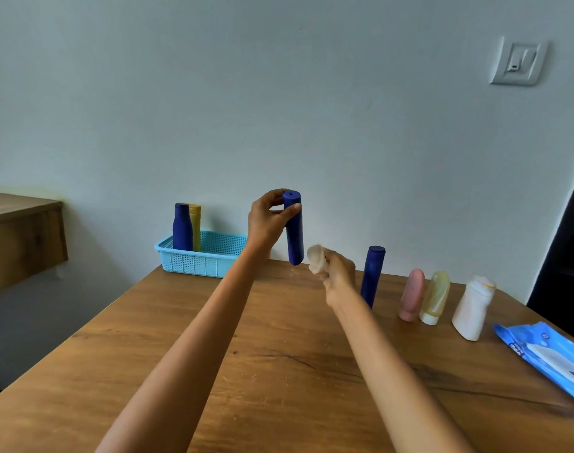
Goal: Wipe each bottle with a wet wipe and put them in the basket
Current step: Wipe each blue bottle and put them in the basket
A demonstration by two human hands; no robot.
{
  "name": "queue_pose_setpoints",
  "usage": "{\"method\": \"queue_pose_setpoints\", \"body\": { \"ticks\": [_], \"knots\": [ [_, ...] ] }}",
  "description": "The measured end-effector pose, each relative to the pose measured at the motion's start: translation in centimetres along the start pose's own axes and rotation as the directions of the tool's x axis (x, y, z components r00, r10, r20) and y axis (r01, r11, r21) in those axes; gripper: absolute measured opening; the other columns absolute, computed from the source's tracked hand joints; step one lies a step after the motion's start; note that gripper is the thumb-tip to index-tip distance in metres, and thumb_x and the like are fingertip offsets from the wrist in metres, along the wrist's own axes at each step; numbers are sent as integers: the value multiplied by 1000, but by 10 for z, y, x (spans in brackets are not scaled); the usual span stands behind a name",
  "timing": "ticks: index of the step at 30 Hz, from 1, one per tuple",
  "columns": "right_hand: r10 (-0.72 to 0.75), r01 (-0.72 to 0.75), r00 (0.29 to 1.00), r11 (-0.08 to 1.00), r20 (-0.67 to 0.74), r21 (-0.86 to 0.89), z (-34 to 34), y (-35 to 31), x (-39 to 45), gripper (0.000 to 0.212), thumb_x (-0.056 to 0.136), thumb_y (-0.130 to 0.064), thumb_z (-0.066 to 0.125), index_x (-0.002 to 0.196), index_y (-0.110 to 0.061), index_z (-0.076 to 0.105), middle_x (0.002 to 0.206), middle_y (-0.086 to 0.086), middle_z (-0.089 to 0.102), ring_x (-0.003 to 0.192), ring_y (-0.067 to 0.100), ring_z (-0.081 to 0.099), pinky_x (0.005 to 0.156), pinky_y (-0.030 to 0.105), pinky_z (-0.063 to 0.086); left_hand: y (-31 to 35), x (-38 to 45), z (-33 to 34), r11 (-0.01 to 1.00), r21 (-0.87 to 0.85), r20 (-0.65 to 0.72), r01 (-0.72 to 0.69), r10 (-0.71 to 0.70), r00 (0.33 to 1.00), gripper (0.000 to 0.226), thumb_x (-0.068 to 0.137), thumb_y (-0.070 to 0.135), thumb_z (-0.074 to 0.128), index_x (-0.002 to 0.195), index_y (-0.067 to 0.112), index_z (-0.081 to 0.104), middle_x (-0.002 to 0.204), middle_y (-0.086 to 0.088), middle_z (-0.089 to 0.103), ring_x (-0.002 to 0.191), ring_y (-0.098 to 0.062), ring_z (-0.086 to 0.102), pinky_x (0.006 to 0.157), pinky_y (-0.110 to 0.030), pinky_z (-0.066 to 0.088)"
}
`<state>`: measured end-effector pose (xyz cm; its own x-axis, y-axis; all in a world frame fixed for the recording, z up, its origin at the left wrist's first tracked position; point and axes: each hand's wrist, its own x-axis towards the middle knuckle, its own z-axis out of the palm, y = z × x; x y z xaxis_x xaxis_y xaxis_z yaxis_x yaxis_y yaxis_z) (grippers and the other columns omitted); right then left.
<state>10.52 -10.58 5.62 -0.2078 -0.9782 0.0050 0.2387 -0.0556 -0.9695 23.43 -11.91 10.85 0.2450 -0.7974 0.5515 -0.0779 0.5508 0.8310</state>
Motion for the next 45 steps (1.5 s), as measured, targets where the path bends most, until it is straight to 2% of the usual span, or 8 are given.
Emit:
{"method": "queue_pose_setpoints", "body": {
  "ticks": [7,9,12,18,22,26,35,45],
  "knots": [
    [58,-47,994,992,91,-114,0,-6,4,17,91,-5,49,75,-12,52,71,1,52,66,11,50,64,19,42,2,-8,3,999,28,302,16,-24,953,30,88,8,64,117,10,58,108,-4,62,88,-17,63,73,-23,56],
    [54,-55,993,998,108,10,2,-13,6,6,89,-3,53,88,-4,58,80,7,58,77,15,55,77,23,48,-1,-9,2,998,67,323,6,-27,946,30,88,7,64,117,9,59,109,-5,63,89,-19,64,75,-25,57],
    [-38,28,990,996,137,79,2,-26,6,23,89,-2,54,110,-1,63,85,10,64,83,20,59,96,36,49,-3,-9,1,991,132,365,-33,-17,931,27,86,4,64,112,13,60,108,-6,64,91,-23,65,77,-27,57],
    [-167,120,975,952,149,280,2,-37,3,23,94,-3,49,110,-5,65,93,5,69,80,14,64,88,25,50,-7,-11,0,982,183,393,-47,-29,919,27,86,5,64,112,11,61,107,-6,66,90,-20,66,75,-25,57],
    [-439,448,894,872,89,-196,3,-19,3,24,96,-19,50,113,-14,66,102,3,70,90,17,65,77,24,52,-4,-11,2,989,144,385,-22,-36,922,28,88,4,61,115,8,61,105,-5,65,84,-13,65,70,-21,57],
    [-541,551,830,753,140,-358,1,-5,1,27,98,-23,47,115,-12,64,109,4,68,97,18,63,83,30,52,0,-9,-2,999,35,322,31,-41,946,26,90,5,60,116,8,59,100,-1,62,81,-7,63,66,-19,56],
    [-213,333,943,599,255,-728,-4,28,12,29,95,-15,45,112,-5,66,109,8,67,92,23,63,73,33,50,12,4,-22,997,-66,71,28,-24,997,24,87,3,63,110,8,60,98,-5,63,90,-21,61,75,-32,57],
    [-53,89,986,969,159,-231,13,17,3,18,93,-13,54,103,-8,68,107,13,68,90,17,64,68,16,50,0,15,-54,998,40,-192,43,-35,981,33,84,12,69,115,10,59,108,-3,64,100,-22,63,81,-35,57]
  ]
}}
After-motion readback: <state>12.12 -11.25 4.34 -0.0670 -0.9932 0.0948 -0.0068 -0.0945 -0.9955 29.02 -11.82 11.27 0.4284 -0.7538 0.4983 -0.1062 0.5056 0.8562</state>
